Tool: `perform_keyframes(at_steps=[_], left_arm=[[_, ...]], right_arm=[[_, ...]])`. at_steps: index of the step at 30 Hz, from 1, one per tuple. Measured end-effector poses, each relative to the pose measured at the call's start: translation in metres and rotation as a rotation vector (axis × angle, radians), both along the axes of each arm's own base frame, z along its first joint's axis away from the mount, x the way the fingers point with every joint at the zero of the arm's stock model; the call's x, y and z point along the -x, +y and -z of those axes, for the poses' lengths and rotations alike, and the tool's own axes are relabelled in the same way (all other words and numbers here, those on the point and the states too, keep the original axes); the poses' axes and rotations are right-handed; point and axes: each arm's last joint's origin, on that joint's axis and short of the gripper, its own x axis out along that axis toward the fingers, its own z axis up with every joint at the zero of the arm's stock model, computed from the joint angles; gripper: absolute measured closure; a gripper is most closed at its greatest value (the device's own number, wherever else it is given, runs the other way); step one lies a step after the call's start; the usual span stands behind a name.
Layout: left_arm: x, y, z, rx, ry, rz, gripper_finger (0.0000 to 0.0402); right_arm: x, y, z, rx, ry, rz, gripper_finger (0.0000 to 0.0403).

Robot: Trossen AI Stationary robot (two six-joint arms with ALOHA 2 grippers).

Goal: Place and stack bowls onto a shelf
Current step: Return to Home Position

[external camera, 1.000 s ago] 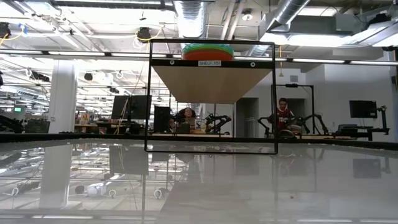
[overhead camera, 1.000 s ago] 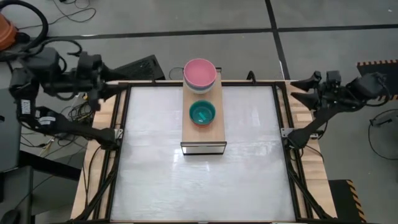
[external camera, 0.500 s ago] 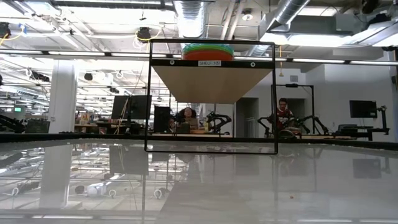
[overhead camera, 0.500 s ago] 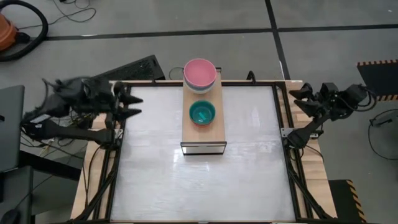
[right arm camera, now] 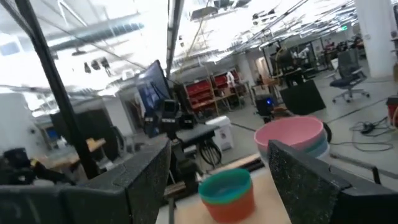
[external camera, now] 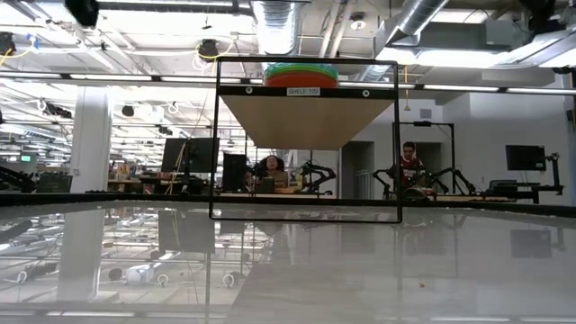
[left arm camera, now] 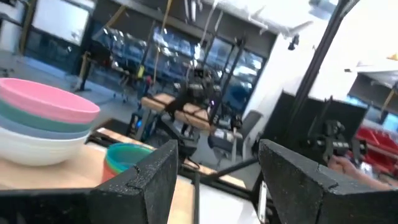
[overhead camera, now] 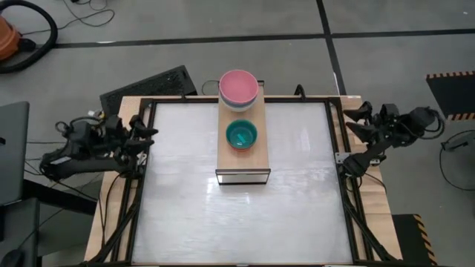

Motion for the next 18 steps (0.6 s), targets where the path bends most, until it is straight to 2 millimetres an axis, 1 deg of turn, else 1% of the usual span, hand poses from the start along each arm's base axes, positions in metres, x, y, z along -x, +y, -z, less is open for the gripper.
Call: perform_keyframes(at_steps=[3, 5, 7, 9, 12, 14, 18], left_arm=[[0.007, 0.000, 0.021, 0.020, -0.044, -0.032, 0.0192], [0.001, 0.001, 0.032, 0.043, -0.027, -0.042, 0.0192], [-0.005, 0.002, 0.041, 0.049, 0.036, -0.041, 0.0192], [-0.012, 0.003, 0.041, 0.041, 0.036, -0.044, 0.0192], [-0.021, 0.005, 0.054, 0.045, 0.095, -0.088, 0.0192], [-0.023, 0.006, 0.056, 0.038, 0.048, -0.098, 0.0192], [-0.028, 0.006, 0.065, 0.033, 0.024, -0.079, 0.0192]], right_arm=[[-0.009, 0.006, 0.011, 0.017, 0.043, 0.004, 0.0109], [-0.014, 0.009, 0.018, -0.012, 0.046, 0.004, 0.0109], [-0.021, 0.013, 0.027, -0.017, 0.072, -0.004, 0.0109], [-0.029, 0.019, 0.038, -0.025, 0.086, -0.023, 0.0109], [-0.042, 0.027, 0.054, -0.024, 0.077, -0.046, 0.0109], [-0.050, 0.032, 0.066, -0.014, 0.075, -0.053, 0.0109], [-0.063, 0.041, 0.086, 0.017, 0.045, -0.071, 0.0109]])
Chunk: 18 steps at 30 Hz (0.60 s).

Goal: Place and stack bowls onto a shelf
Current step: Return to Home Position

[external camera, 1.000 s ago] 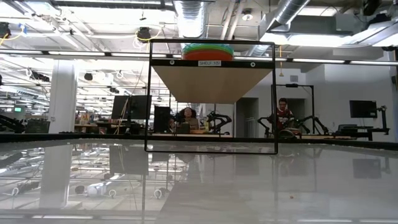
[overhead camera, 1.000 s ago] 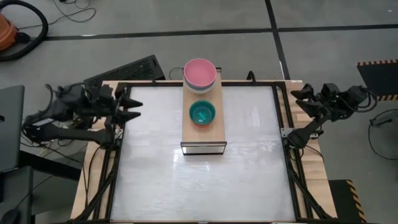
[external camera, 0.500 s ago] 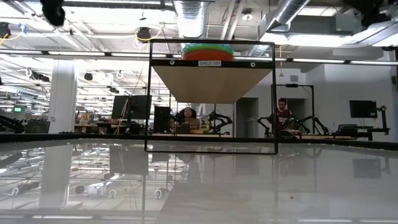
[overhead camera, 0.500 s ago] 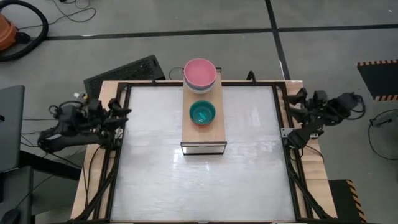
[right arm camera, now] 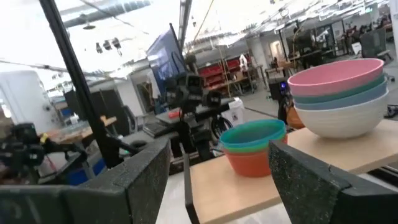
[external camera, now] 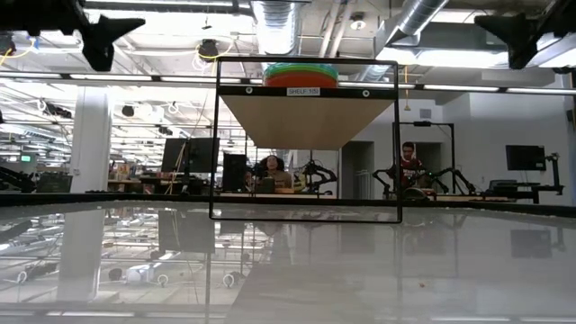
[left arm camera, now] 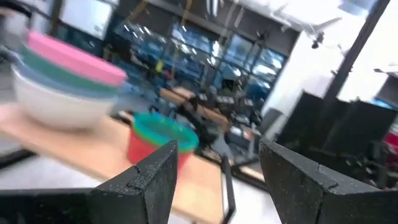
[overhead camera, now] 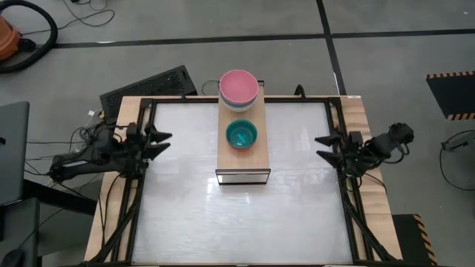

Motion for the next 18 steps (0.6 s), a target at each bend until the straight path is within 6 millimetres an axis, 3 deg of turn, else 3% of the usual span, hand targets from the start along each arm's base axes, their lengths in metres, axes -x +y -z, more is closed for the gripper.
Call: perform_keyframes(at_steps=[11, 18], left_arm=[[-0.016, -0.001, 0.034, 0.067, -0.009, 0.108, 0.0192], [-0.025, 0.000, 0.066, 0.107, 0.031, 0.097, 0.0192]], right_arm=[[-0.020, 0.013, 0.059, 0.021, -0.030, 0.009, 0.0109], [-0.021, 0.013, 0.062, 0.017, -0.012, 0.008, 0.0109]])
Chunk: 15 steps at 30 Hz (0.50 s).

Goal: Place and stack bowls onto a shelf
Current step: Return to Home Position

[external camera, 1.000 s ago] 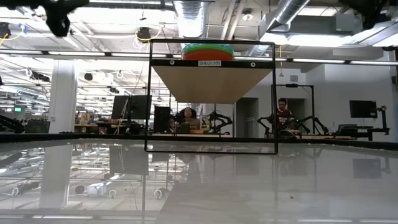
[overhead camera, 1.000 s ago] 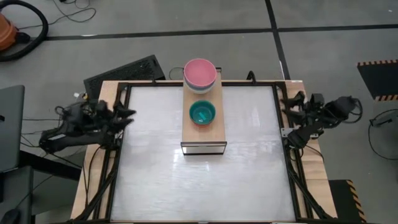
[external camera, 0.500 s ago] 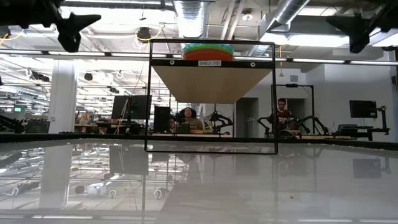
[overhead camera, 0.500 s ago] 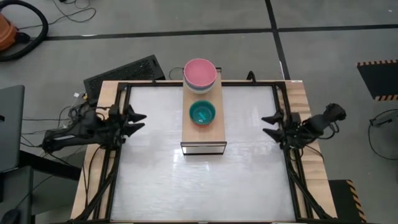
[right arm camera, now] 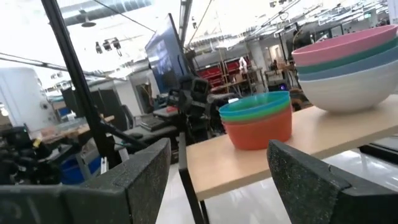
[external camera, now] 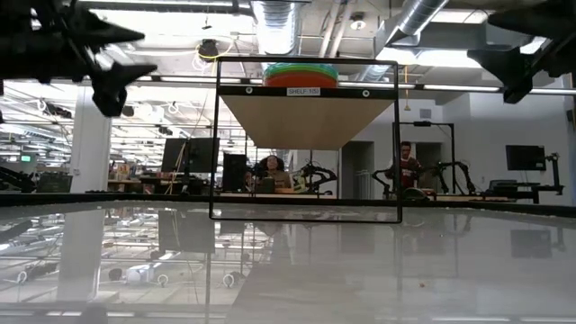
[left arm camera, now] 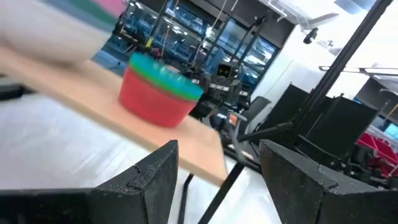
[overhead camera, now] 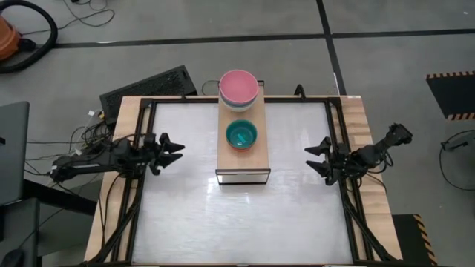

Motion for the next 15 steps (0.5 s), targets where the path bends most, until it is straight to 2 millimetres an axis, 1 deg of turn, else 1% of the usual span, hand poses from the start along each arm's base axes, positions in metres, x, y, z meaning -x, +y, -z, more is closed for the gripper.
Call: perform_keyframes(at_steps=[2, 5, 10, 12, 15], left_arm=[[-0.0023, -0.0004, 0.0097, 0.015, 0.006, 0.006, 0.0192], [-0.0026, -0.0017, 0.0112, -0.001, 0.018, 0.006, 0.0192], [-0.0024, -0.0002, 0.0116, -0.015, 0.025, -0.100, 0.0192], [-0.0024, 0.0007, 0.0130, -0.008, 0.039, -0.138, 0.0192], [-0.0027, 0.0007, 0.0153, -0.006, 0.062, -0.146, 0.0192]], right_arm=[[-0.0001, 0.0001, 0.0004, 0.003, 0.004, 0.000, 0.0109], [-0.0005, 0.0001, 0.0020, 0.011, 0.020, 0.008, 0.0109], [0.0002, -0.0030, 0.0020, -0.019, 0.029, 0.110, 0.0109], [0.0003, -0.0035, 0.0022, -0.023, 0.032, 0.128, 0.0109], [0.0002, -0.0034, 0.0027, -0.020, 0.037, 0.129, 0.0109]])
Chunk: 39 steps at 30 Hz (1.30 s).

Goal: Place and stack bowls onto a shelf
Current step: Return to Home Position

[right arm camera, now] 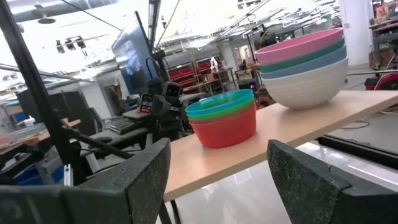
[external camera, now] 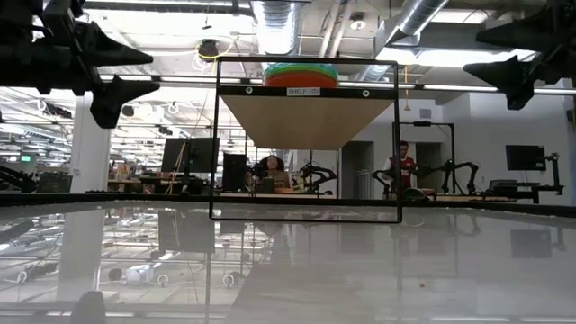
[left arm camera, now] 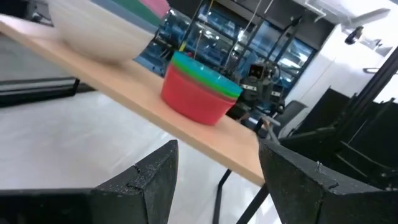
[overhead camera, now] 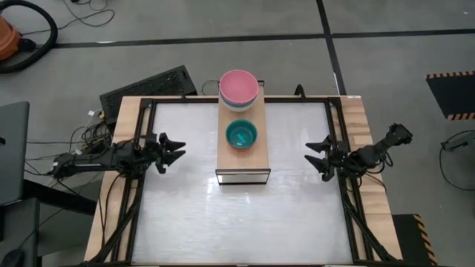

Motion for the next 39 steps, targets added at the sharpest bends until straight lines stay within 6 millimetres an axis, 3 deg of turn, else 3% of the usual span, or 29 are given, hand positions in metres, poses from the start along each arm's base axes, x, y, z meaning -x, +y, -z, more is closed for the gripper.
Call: perform_keyframes(at_steps=[14, 39], left_arm=[[-0.001, 0.000, 0.010, 0.052, 0.101, 0.010, 0.0192], [0.000, 0.000, 0.010, 0.055, 0.104, 0.009, 0.0192]], right_arm=[[-0.002, 0.002, 0.016, 0.099, 0.161, 0.001, 0.0109], [-0.003, 0.002, 0.018, 0.105, 0.171, 0.001, 0.0109]])
